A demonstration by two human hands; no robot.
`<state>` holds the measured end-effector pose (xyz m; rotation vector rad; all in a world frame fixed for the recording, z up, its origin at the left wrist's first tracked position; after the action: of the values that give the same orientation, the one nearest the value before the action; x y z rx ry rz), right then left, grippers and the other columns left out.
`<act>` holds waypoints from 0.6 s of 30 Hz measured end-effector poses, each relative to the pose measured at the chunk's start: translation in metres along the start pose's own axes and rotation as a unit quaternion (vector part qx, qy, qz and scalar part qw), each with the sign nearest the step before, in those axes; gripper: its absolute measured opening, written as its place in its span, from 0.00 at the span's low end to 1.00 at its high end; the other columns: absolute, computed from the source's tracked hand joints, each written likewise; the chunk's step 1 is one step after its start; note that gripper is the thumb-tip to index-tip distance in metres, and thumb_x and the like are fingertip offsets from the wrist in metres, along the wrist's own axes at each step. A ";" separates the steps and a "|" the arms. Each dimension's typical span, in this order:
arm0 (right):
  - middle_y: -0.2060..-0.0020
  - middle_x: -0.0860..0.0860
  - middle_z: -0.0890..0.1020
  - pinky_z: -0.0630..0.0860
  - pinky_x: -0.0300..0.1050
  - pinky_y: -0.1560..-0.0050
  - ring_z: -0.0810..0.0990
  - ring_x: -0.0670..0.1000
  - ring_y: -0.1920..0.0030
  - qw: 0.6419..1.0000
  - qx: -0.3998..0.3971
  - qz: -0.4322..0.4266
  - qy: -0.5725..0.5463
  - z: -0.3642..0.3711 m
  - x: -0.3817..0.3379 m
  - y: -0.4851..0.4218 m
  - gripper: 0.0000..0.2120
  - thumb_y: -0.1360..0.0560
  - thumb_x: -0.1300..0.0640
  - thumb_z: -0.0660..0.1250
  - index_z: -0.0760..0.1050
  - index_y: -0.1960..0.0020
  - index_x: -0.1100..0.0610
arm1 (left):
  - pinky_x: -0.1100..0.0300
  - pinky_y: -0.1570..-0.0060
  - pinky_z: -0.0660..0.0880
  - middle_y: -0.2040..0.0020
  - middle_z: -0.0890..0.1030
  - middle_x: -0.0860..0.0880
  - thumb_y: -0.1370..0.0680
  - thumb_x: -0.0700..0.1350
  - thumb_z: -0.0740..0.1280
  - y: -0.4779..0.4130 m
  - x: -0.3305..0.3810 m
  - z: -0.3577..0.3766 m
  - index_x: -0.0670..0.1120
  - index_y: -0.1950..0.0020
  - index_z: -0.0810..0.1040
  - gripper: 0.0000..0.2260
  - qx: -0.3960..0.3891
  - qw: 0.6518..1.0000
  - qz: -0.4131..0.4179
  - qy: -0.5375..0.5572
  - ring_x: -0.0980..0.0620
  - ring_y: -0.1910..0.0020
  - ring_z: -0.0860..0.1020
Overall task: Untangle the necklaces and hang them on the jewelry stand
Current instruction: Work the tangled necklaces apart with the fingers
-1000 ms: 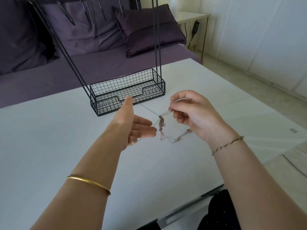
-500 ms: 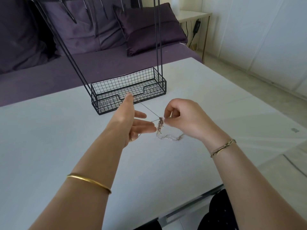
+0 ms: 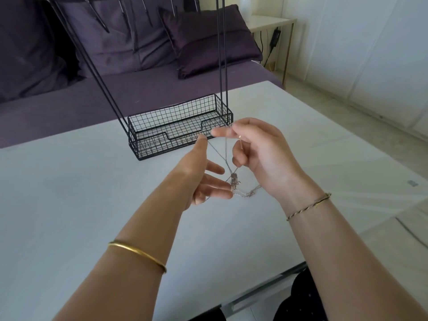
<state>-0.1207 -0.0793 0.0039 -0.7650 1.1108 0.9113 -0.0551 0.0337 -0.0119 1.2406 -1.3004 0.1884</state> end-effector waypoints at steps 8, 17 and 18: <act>0.43 0.48 0.82 0.68 0.40 0.37 0.77 0.39 0.41 0.991 -0.046 -0.091 0.081 0.002 -0.003 0.003 0.14 0.31 0.55 0.64 0.74 0.76 0.53 | 0.65 0.78 0.57 0.59 0.85 0.39 0.21 0.66 0.42 -0.001 -0.001 0.001 0.40 0.48 0.77 0.35 -0.013 1.000 -0.020 0.003 0.47 0.70 0.82; 0.63 0.54 0.82 0.76 0.44 0.66 0.81 0.54 0.65 0.992 -0.007 -0.112 -0.056 -0.006 -0.009 0.002 0.13 0.30 0.57 0.65 0.72 0.73 0.56 | 0.72 0.81 0.60 0.65 0.85 0.44 0.17 0.57 0.47 -0.004 -0.007 -0.007 0.39 0.53 0.78 0.28 0.006 0.995 -0.026 0.096 0.54 0.79 0.76; 0.62 0.54 0.82 0.71 0.41 0.72 0.79 0.52 0.71 0.993 0.014 -0.109 -0.036 -0.008 -0.010 0.003 0.11 0.30 0.57 0.65 0.73 0.71 0.55 | 0.72 0.81 0.61 0.68 0.83 0.46 0.17 0.55 0.49 -0.005 -0.008 -0.008 0.39 0.55 0.78 0.25 0.019 0.993 -0.026 0.113 0.55 0.80 0.75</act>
<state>-0.1285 -0.0869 0.0113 -0.8065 0.9545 0.7317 -0.0488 0.0418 -0.0194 1.2466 -1.0717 0.3090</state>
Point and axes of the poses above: each hand's wrist, its own y-axis away from the middle knuckle, its own z-axis out of the palm, x = y × z, the point moved 2 cm from there along -y, towards the middle knuckle
